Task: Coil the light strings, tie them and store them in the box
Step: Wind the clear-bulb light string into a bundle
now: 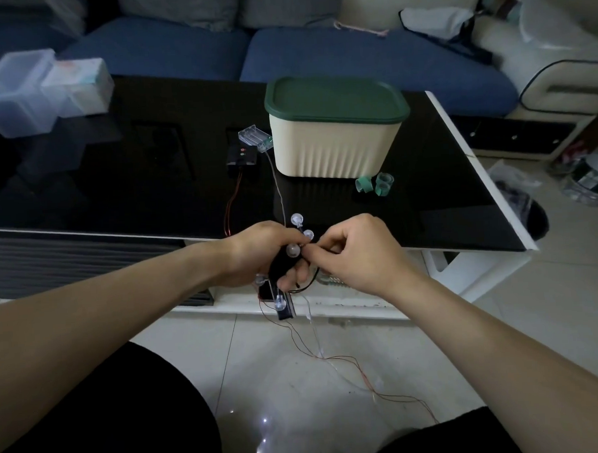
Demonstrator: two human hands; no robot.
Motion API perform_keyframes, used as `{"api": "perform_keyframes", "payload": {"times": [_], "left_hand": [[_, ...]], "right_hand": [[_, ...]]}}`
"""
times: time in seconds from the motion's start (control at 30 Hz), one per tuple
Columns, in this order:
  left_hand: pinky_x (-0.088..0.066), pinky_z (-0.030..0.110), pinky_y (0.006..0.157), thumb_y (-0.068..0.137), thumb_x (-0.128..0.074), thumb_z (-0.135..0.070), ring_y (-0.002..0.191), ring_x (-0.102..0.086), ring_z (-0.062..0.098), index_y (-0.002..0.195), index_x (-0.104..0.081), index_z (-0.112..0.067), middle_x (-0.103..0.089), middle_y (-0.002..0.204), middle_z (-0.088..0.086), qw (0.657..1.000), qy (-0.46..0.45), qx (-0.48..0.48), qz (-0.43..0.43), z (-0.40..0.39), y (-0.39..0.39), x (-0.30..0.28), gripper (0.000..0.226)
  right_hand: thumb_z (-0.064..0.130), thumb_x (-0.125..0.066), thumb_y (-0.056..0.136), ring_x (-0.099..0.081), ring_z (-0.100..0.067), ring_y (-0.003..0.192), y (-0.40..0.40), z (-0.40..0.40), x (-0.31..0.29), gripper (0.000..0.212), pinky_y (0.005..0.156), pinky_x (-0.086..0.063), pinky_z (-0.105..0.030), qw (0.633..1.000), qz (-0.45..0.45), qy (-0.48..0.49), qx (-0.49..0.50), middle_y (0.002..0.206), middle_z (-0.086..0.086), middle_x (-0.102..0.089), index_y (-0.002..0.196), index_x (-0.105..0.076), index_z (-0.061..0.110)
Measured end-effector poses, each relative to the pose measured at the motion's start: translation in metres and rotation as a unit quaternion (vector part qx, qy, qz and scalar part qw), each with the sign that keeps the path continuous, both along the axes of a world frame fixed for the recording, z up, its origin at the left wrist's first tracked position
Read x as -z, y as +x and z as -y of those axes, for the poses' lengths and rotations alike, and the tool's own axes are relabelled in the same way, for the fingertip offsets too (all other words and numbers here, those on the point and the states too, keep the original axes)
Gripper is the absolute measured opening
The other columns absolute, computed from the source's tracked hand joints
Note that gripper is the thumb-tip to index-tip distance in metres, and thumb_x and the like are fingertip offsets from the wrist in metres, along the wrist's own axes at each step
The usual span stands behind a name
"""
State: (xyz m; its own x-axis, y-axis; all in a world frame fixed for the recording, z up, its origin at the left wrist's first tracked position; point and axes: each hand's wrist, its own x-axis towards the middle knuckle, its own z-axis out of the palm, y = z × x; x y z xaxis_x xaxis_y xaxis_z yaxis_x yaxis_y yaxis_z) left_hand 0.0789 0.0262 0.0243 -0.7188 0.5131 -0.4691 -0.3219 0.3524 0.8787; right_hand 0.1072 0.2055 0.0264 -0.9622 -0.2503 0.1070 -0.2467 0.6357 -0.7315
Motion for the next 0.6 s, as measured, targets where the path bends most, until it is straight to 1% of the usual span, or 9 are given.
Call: {"api": "perform_keyframes", "payload": {"times": [0.07,0.13,0.2,0.23,0.3,0.37,0.43,0.5,0.6], "left_hand": [[-0.035,0.04,0.067,0.1,-0.04,-0.041,0.054,-0.042,0.026,0.082,-0.06,0.008,-0.047,0.064,0.022,1.0,-0.005,0.008,-0.003,0.001,0.0,0.001,0.055],[-0.035,0.041,0.067,0.101,-0.036,-0.045,0.051,-0.041,0.025,0.082,-0.059,0.006,-0.045,0.06,0.02,1.0,-0.003,0.011,0.002,0.0,0.001,-0.001,0.059],[-0.037,0.034,0.059,0.104,-0.031,-0.045,0.045,-0.041,0.022,0.078,-0.057,0.004,-0.044,0.054,0.016,1.0,-0.008,0.008,0.016,-0.001,0.002,-0.002,0.061],[-0.037,0.03,0.053,0.104,-0.029,-0.046,0.042,-0.04,0.021,0.08,-0.058,0.003,-0.044,0.051,0.012,1.0,-0.012,0.008,0.023,-0.001,0.002,-0.002,0.061],[-0.034,0.026,0.045,0.103,-0.035,-0.045,0.039,-0.037,0.019,0.08,-0.059,-0.001,-0.041,0.049,0.007,0.999,-0.016,0.012,0.026,0.0,0.002,-0.003,0.055],[-0.031,0.025,0.042,0.101,-0.044,-0.04,0.039,-0.035,0.019,0.074,-0.057,-0.006,-0.038,0.048,0.006,1.0,-0.016,0.01,0.019,0.002,0.003,-0.005,0.045],[-0.031,0.024,0.04,0.1,-0.048,-0.034,0.038,-0.034,0.018,0.068,-0.052,-0.009,-0.037,0.049,0.006,1.0,-0.007,-0.006,0.018,0.002,0.004,-0.005,0.04],[-0.033,0.021,0.039,0.101,-0.048,-0.03,0.038,-0.037,0.018,0.064,-0.05,-0.011,-0.038,0.051,0.007,1.0,0.002,-0.027,0.015,0.002,0.005,-0.004,0.041],[-0.038,0.026,0.048,0.102,-0.046,-0.032,0.045,-0.042,0.021,0.066,-0.051,-0.012,-0.044,0.056,0.009,0.999,0.014,-0.038,0.011,0.002,0.005,-0.003,0.041]], "right_hand": [[0.03,-0.077,0.086,-0.046,-0.006,0.044,0.0,0.0,0.0,0.029,0.047,-0.037,-0.017,1.0,0.008,-0.005,0.006,0.049,-0.004,-0.06,0.063,-0.075,0.013],[0.032,-0.079,0.085,-0.046,-0.006,0.044,0.002,0.001,-0.001,0.032,0.046,-0.037,-0.016,1.0,0.01,-0.002,0.012,0.05,-0.004,-0.06,0.063,-0.074,0.01],[0.037,-0.082,0.082,-0.05,-0.004,0.045,0.002,0.0,-0.001,0.031,0.046,-0.037,-0.014,1.0,0.014,0.005,0.023,0.049,0.0,-0.061,0.064,-0.074,0.013],[0.041,-0.084,0.079,-0.054,-0.002,0.047,0.001,-0.001,-0.001,0.031,0.046,-0.038,-0.013,0.999,0.019,0.011,0.032,0.049,0.004,-0.061,0.064,-0.074,0.016],[0.048,-0.084,0.076,-0.056,0.001,0.048,0.0,-0.004,-0.002,0.034,0.046,-0.039,-0.012,0.998,0.046,0.014,0.039,0.05,0.011,-0.062,0.064,-0.07,0.019],[0.052,-0.079,0.08,-0.056,-0.001,0.045,-0.002,-0.007,-0.002,0.039,0.046,-0.04,-0.014,0.995,0.094,0.008,0.023,0.049,0.011,-0.062,0.067,-0.068,0.017],[0.049,-0.074,0.086,-0.063,-0.01,0.049,-0.002,-0.011,-0.001,0.038,0.05,-0.045,-0.022,0.988,0.153,-0.003,-0.012,0.056,0.004,-0.067,0.077,-0.068,0.012],[0.041,-0.076,0.087,-0.068,-0.016,0.055,-0.002,-0.014,0.002,0.032,0.054,-0.049,-0.029,0.98,0.19,-0.027,-0.047,0.066,-0.003,-0.072,0.086,-0.069,0.01],[0.03,-0.084,0.081,-0.071,-0.022,0.061,-0.004,-0.016,0.005,0.025,0.058,-0.052,-0.03,0.982,0.175,-0.052,-0.054,0.075,-0.009,-0.075,0.089,-0.072,0.01]]}}
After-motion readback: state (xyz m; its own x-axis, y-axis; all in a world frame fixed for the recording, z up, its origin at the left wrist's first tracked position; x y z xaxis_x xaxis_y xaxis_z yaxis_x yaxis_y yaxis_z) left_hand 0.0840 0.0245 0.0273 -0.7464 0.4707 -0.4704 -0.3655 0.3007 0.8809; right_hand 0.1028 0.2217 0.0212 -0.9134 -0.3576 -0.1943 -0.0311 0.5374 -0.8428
